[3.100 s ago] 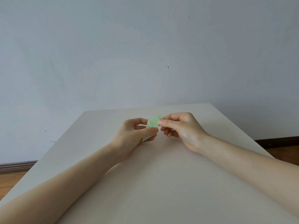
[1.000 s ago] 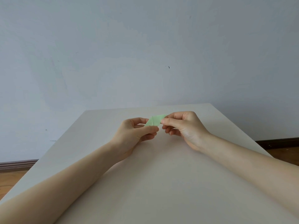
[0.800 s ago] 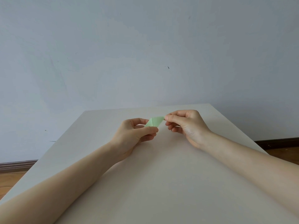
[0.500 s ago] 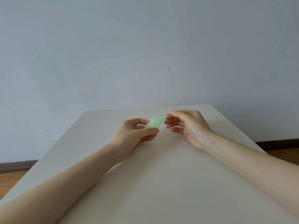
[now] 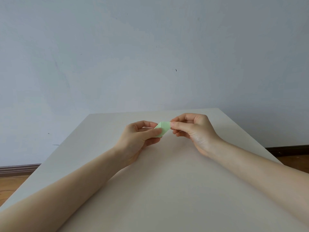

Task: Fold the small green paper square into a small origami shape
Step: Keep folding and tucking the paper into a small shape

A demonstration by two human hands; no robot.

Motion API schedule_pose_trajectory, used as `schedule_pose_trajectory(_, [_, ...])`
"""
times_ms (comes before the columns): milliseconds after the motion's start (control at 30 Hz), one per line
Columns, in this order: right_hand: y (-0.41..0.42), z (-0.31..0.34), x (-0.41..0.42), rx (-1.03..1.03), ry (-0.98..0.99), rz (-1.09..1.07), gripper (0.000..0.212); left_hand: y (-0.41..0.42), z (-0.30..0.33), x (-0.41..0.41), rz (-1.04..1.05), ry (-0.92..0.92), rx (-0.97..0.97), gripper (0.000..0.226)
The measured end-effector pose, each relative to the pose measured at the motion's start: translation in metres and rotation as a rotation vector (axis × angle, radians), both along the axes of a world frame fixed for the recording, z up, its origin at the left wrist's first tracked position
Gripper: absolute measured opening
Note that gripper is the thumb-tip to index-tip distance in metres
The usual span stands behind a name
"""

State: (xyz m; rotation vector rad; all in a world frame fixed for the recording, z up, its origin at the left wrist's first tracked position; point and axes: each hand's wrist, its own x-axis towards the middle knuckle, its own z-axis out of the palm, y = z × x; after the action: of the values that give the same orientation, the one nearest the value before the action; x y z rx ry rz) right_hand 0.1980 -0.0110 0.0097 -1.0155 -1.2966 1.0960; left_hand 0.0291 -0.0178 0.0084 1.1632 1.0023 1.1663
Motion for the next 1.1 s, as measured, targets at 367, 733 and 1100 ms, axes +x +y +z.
schedule_pose_trajectory(367, [-0.0054, 0.0006, -0.0025, 0.246, -0.173, -0.02, 0.009, 0.0004, 0.0012, 0.0003, 0.021, -0.029, -0.031, 0.008])
schedule_pose_trajectory(733, [-0.0077, 0.0025, -0.0052, 0.11, -0.017, 0.099, 0.015, -0.0008, 0.0011, -0.0011, 0.003, -0.021, -0.025, 0.011])
schedule_pose_trajectory(1100, [-0.0077, 0.0045, -0.0043, -0.121, 0.093, 0.206, 0.003, -0.0017, 0.0011, -0.0011, -0.006, -0.036, -0.008, 0.01])
